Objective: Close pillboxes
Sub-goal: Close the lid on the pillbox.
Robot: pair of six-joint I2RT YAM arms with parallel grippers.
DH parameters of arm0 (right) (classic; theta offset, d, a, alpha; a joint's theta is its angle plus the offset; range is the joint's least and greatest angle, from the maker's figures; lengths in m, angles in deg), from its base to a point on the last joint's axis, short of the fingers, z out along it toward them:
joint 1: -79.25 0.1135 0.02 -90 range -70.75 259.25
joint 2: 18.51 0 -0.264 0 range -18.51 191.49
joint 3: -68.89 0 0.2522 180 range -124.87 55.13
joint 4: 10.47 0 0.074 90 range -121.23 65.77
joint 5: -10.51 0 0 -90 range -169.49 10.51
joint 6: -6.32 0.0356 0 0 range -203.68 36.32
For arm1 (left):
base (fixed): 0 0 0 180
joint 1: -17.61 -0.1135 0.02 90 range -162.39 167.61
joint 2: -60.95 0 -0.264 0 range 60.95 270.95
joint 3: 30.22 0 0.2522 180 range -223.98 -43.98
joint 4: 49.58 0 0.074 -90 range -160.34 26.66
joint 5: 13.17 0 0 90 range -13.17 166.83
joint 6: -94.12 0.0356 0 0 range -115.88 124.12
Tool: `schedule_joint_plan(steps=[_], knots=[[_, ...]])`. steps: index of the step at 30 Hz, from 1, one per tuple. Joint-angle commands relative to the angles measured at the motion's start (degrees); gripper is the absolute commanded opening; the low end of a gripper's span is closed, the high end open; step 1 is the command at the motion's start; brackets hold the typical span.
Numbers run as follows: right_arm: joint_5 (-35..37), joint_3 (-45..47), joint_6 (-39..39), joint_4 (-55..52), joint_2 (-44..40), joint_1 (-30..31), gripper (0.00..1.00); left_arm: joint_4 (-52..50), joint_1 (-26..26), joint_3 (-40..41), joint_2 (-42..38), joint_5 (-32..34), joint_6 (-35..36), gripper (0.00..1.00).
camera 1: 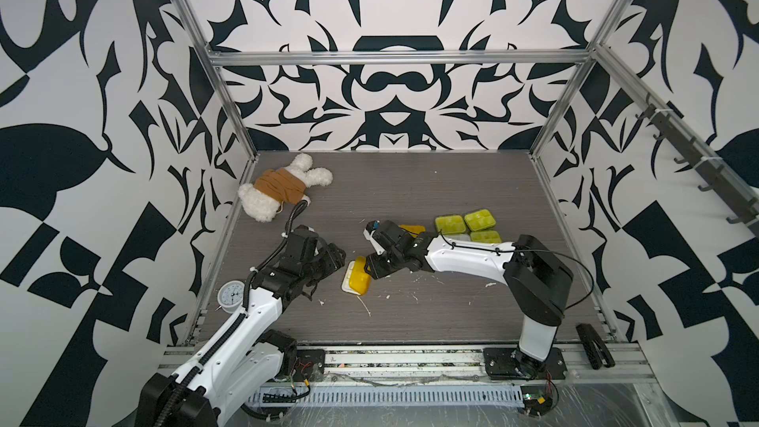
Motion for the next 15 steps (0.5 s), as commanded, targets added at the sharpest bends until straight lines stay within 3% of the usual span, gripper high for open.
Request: schedule_joint_plan(steps=[1,11,15], knots=[[1.0,-2.8,-0.9,-1.3,0.2,0.5,0.44,-1.9,-0.3,-0.9,-0.3,0.3,0.7,0.71],[6.6,-9.2,-3.3,-7.3,2.7,2.8,0.45,-1.3,-0.8,-0.2,-0.4,1.4,1.1,0.71],[11.2,-14.7,-5.9,-12.4,5.9,5.1,0.45,-2.0,-4.3,0.4,-1.5,2.5,0.4,0.72]])
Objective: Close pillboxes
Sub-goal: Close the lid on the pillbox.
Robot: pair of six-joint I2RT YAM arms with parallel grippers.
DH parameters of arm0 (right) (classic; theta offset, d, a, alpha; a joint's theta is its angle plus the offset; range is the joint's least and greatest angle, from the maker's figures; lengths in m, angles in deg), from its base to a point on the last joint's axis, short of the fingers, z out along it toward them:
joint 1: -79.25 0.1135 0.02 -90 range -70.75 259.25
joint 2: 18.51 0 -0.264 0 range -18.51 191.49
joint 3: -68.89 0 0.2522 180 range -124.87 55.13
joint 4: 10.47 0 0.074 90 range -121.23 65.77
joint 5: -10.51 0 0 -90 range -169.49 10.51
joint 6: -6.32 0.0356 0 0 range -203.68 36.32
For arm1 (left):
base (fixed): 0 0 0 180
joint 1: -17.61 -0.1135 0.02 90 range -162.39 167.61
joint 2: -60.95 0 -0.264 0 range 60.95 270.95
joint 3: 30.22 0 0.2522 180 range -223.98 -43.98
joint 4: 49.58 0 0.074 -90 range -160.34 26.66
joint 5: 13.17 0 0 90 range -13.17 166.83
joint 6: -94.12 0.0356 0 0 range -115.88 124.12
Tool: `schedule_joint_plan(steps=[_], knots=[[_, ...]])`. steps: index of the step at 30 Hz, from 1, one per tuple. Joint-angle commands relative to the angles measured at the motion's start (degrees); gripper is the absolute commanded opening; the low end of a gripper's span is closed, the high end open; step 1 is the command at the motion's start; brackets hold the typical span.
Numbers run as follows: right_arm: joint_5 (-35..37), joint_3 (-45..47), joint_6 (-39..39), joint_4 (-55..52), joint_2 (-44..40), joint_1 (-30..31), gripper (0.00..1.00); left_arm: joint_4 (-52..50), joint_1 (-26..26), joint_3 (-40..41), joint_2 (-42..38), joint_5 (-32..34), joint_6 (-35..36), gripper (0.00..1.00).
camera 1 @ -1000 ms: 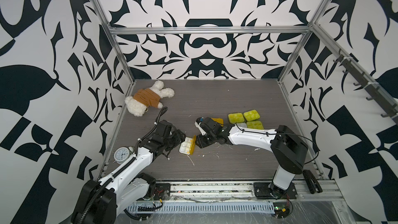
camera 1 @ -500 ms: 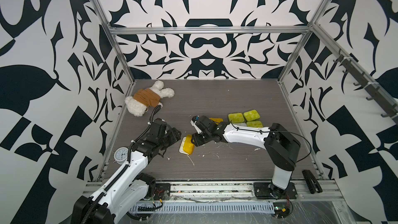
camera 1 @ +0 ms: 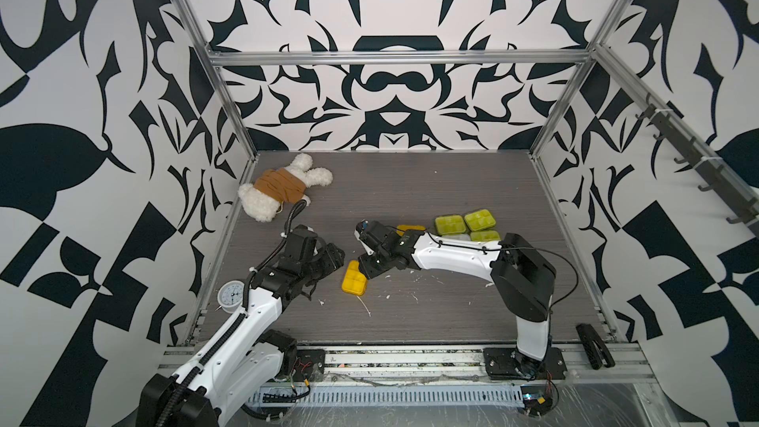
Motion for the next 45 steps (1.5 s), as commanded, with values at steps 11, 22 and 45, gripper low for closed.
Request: schedule_joint_plan(steps=[11,22,45], knots=[[15.3,-15.2,-5.5,-10.6,8.0,7.2,0.44,-2.8,-18.0,2.2,-4.6,-6.4,-0.2,0.73],[21.0,-20.9,-5.8,-15.9,12.8,9.4,0.43,-1.4,-18.1,3.7,-4.3,-8.3,-0.6,0.73],[15.4,-13.4,-1.6,-12.1,14.3,9.7,0.41,1.7,-18.1,6.5,-3.8,-9.7,-0.9,0.74]])
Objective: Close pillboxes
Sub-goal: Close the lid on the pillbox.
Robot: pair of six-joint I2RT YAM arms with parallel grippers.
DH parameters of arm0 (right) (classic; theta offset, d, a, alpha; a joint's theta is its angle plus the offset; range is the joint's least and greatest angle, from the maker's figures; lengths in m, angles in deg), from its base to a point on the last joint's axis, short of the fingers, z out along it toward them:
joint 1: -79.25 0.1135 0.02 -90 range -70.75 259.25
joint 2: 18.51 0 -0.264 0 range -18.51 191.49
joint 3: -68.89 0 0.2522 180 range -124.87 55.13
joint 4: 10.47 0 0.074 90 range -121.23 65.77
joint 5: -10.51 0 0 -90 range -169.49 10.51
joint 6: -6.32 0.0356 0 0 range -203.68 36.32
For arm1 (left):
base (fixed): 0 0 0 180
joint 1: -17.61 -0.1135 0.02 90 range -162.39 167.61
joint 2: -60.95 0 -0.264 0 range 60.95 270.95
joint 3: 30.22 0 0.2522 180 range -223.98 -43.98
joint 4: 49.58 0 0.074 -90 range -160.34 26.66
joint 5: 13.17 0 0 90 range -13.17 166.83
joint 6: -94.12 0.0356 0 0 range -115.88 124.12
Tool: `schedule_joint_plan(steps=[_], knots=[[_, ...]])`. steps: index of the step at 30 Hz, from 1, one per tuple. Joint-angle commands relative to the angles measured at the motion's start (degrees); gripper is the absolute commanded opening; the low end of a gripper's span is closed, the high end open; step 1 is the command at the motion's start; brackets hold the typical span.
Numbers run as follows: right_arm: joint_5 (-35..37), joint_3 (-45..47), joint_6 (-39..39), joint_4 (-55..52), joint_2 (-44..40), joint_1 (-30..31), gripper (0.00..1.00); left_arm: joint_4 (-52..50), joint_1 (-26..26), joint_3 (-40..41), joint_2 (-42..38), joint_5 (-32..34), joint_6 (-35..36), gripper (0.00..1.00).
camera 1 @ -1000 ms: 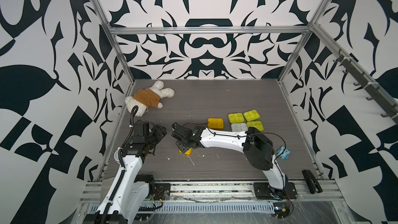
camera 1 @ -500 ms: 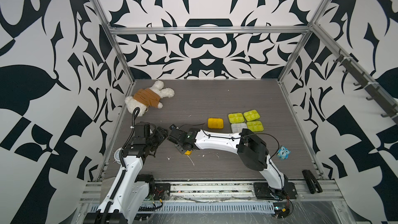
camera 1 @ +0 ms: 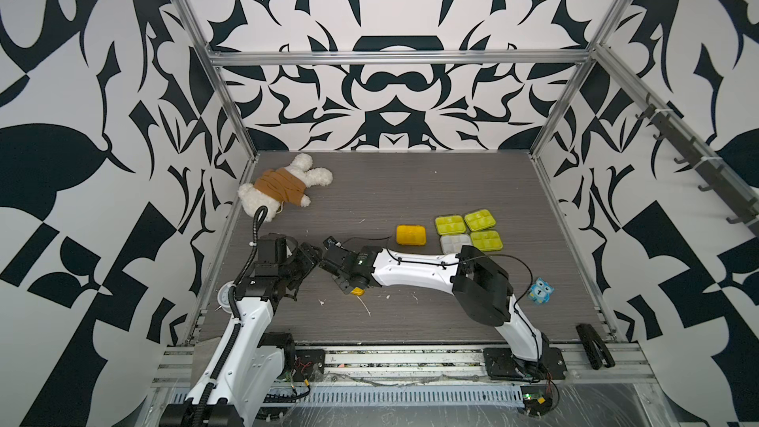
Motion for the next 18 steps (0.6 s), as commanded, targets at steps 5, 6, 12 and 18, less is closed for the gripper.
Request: schedule_joint_plan(steps=[5,6,12,18], knots=[[-3.5,2.2,0.4,-4.5,-1.6,0.2,0.41,2.0,-0.3,2.3,0.7,-1.4,-0.6,0.74],[-3.2,1.5,0.1,-5.1,-1.9,0.2,0.41,2.1,-0.3,2.2,0.7,-1.3,-0.5,0.74],[-1.8,-4.5,-1.1,-7.5,-2.6,0.3,0.43,1.9,-0.3,1.2,0.4,-0.5,-0.2,0.74],[0.6,-11.1,-1.6,-10.0,0.9,0.5,0.45,0.8,-2.5,-0.5,0.0,0.0,0.9,0.74]])
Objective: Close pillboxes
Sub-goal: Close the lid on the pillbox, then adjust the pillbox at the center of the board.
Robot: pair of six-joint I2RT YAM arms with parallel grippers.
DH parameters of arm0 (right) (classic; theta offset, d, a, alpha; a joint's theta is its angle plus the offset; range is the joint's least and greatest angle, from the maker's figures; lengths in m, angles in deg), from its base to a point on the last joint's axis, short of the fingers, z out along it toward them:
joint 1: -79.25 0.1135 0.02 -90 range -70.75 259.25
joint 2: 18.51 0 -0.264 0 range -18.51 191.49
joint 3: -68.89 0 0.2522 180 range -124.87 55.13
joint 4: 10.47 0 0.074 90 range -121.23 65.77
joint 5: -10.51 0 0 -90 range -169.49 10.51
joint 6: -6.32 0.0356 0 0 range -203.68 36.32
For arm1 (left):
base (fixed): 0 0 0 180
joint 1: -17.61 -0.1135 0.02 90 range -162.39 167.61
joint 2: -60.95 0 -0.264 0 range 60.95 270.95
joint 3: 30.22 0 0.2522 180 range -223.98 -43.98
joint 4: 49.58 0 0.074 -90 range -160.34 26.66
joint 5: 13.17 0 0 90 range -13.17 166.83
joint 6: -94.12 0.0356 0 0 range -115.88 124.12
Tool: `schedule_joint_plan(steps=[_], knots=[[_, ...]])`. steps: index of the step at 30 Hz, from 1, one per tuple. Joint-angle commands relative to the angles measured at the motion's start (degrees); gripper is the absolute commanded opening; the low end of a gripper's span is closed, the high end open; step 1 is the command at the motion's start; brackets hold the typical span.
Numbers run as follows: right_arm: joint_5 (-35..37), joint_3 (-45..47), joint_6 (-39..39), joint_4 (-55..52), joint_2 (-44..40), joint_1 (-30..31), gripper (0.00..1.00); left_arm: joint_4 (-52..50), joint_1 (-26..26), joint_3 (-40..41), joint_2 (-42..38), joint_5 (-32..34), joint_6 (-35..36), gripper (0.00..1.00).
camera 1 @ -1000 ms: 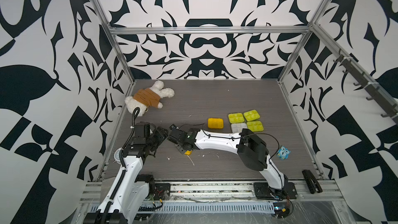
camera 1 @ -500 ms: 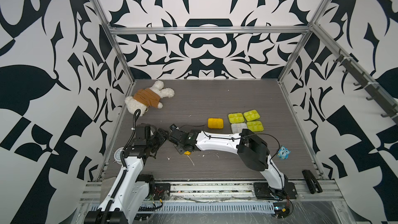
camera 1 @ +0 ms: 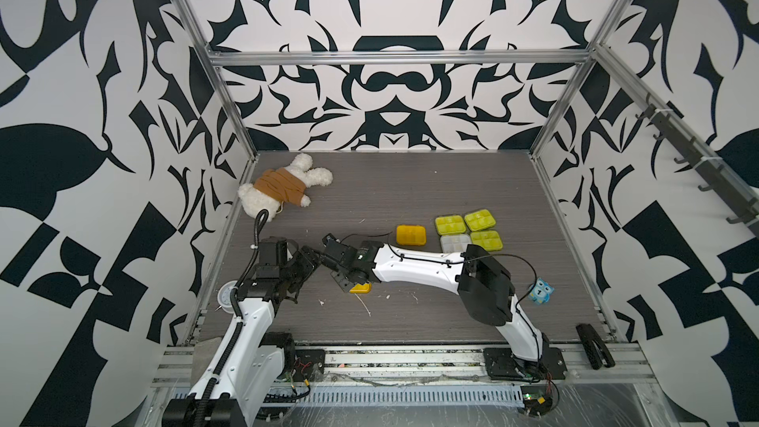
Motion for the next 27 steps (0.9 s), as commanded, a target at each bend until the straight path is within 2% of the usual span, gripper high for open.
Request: schedule_joint_plan(steps=[1,13,20,27], knots=[[4.2,-5.7,-0.5,-4.4,2.7,0.5,0.46,-0.5,-2.1,-1.9,-0.5,-0.4,0.8,0.74],[9.3,-9.2,-0.1,-8.6,6.8,1.6,0.53,-1.6,-7.8,-3.0,-0.7,-4.4,2.8,0.75],[12.9,-8.2,-0.4,-11.7,6.7,2.2,0.54,-1.1,-7.8,-2.7,-0.6,-5.1,2.9,0.75],[12.7,-3.6,-0.3,-13.6,3.5,2.3,0.54,0.1,-7.9,-1.8,-0.1,-6.1,2.3,0.74]])
